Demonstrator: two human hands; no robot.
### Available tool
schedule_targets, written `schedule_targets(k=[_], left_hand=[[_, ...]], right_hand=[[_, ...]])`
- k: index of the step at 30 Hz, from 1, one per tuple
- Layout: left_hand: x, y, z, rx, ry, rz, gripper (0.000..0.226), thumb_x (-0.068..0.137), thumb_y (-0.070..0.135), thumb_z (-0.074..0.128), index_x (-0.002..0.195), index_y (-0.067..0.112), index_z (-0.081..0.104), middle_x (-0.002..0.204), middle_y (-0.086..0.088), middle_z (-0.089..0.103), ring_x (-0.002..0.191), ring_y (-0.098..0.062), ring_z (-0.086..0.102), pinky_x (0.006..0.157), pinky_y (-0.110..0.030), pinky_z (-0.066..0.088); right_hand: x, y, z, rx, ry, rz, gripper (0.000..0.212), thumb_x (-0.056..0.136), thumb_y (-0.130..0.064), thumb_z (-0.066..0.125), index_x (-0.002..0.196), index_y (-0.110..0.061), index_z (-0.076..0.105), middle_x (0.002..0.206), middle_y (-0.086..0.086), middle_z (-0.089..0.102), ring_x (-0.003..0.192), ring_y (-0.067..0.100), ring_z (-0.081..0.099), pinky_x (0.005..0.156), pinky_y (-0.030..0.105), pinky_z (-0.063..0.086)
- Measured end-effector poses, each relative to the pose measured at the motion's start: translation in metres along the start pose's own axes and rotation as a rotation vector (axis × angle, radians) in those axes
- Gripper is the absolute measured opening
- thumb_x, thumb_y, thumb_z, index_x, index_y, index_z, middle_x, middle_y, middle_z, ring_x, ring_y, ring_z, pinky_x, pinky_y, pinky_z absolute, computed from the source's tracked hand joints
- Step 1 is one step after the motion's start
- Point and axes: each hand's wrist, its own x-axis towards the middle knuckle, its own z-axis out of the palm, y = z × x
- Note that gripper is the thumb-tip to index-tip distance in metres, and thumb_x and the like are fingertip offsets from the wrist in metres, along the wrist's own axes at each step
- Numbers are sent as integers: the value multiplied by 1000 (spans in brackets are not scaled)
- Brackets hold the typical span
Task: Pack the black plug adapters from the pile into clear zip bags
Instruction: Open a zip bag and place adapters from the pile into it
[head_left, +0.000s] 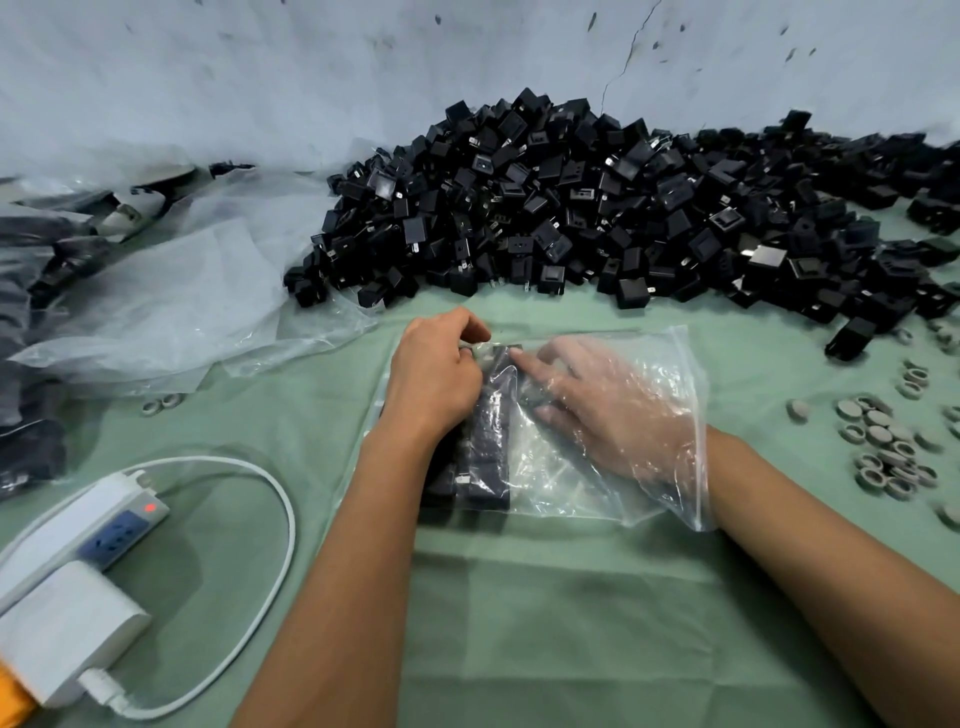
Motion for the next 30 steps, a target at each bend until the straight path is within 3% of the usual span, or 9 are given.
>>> schedule_targets(k=[5, 12, 16, 18, 21, 23, 25, 27, 30], left_hand=[[-1, -1, 1, -2, 6, 13, 30, 100, 2, 53, 111, 24, 70, 105, 12, 62, 112, -14, 56, 97, -33, 47], [1, -4, 3, -37, 15, 9, 32, 100, -1, 51, 110, 22, 71, 113, 7, 69, 110, -13, 60, 97, -32, 50], [6, -9, 2, -152, 94, -31, 36, 98, -6, 47, 103, 19, 72, 101, 11, 68, 97, -7, 62, 84, -14, 47], [9, -12, -3, -226, 178, -73, 39, 96, -8, 44, 97, 21, 70, 95, 17, 66, 93, 3, 61, 79, -5, 42], [13, -20, -9, -270, 273, -158, 41, 94, -8, 42, 93, 21, 71, 96, 14, 69, 96, 2, 62, 84, -15, 45], [14, -25, -11, -277, 292, -211, 42, 93, -8, 42, 93, 22, 71, 97, 14, 70, 96, 1, 63, 81, -16, 45], [14, -27, -12, -284, 299, -239, 43, 92, -7, 42, 92, 24, 71, 98, 14, 71, 94, 3, 63, 77, -14, 43], [14, -26, -13, -295, 301, -244, 43, 92, -7, 42, 92, 24, 72, 99, 14, 71, 93, 2, 63, 78, -17, 44], [12, -21, -13, -254, 278, -208, 41, 94, -6, 43, 94, 24, 72, 99, 15, 70, 95, -5, 64, 83, -25, 49]], right_hand=[[-7, -1, -9, 91, 9, -51, 45, 104, -14, 60, 148, -8, 53, 134, 0, 65, 115, 22, 61, 100, 42, 49], [0, -11, -26, 163, -167, 151, 71, 92, -50, 25, 147, -17, 53, 136, 10, 59, 127, 26, 52, 110, 35, 36], [0, 1, -17, 89, -170, 109, 46, 106, -22, 43, 151, -14, 49, 135, 13, 59, 124, 29, 53, 107, 44, 41], [-2, 1, -17, 68, -145, 76, 71, 97, -45, 20, 148, -9, 53, 133, 17, 62, 123, 35, 56, 105, 50, 45], [-4, 3, -10, 38, -124, 11, 108, 89, -65, -15, 145, -6, 57, 132, 18, 64, 121, 38, 59, 101, 53, 47], [-3, 2, -8, 44, -138, 30, 90, 99, -57, -3, 145, -8, 57, 133, 17, 63, 123, 39, 59, 103, 56, 47], [-4, 1, -4, 38, -63, 67, 41, 106, -18, 43, 143, -8, 59, 132, 17, 64, 122, 40, 59, 102, 62, 47], [-4, 2, -4, 80, -27, 75, 57, 88, 10, 67, 142, -9, 61, 133, 15, 65, 123, 38, 60, 102, 61, 46], [-3, 5, -7, 90, -46, 41, 65, 83, 13, 71, 143, -10, 60, 133, 14, 64, 124, 36, 58, 105, 55, 44]])
